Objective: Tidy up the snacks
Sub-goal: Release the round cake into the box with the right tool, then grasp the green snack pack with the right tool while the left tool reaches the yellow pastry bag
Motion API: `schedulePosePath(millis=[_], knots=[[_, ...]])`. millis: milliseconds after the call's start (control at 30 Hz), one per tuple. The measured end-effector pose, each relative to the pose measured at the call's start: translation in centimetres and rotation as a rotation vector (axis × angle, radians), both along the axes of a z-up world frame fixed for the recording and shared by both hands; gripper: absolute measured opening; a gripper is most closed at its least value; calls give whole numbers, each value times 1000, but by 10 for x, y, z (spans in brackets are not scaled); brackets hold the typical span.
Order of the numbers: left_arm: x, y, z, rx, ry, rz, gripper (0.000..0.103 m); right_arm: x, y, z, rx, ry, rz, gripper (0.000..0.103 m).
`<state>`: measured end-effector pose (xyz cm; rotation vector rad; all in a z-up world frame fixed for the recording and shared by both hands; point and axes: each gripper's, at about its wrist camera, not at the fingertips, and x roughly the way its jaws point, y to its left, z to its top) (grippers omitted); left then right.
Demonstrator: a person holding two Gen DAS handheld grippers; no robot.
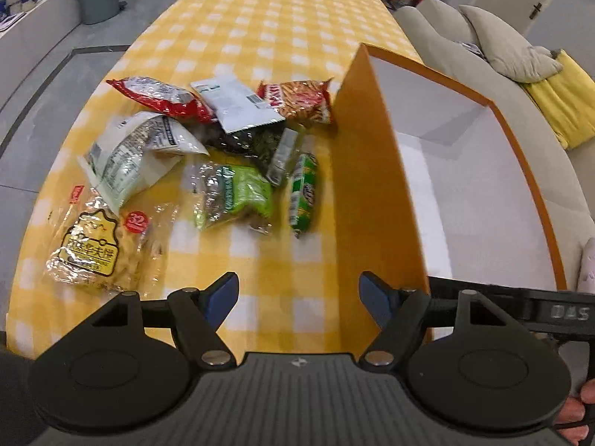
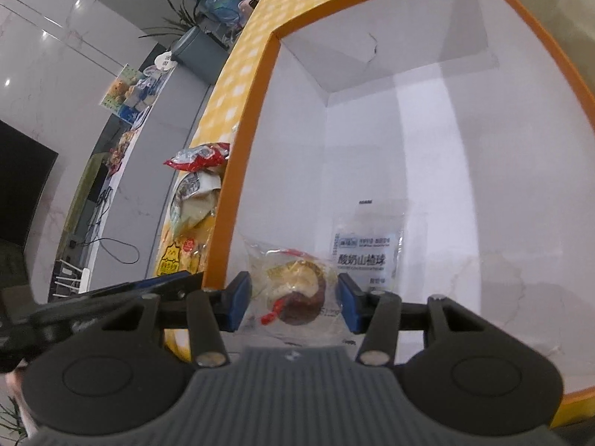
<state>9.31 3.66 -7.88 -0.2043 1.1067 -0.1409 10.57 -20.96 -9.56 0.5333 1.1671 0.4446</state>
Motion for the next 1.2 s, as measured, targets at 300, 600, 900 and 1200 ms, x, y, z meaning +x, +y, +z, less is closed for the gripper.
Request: schedulePosePath(millis=[300,600,900,1200], knots=[[2,6,3,-17,-9,11,86,-5,-7,3,-20,-12,-53,60],[6,27,-3,-45,55,81,87,-11,-9,20,-250,-123,-109,60],[7,71,-4,3,89,184,87,-22,15,40,-323,-255,-132,59],[4,146,-2,11,136,370,87,-39,79,80,-266,-452,-130,59]])
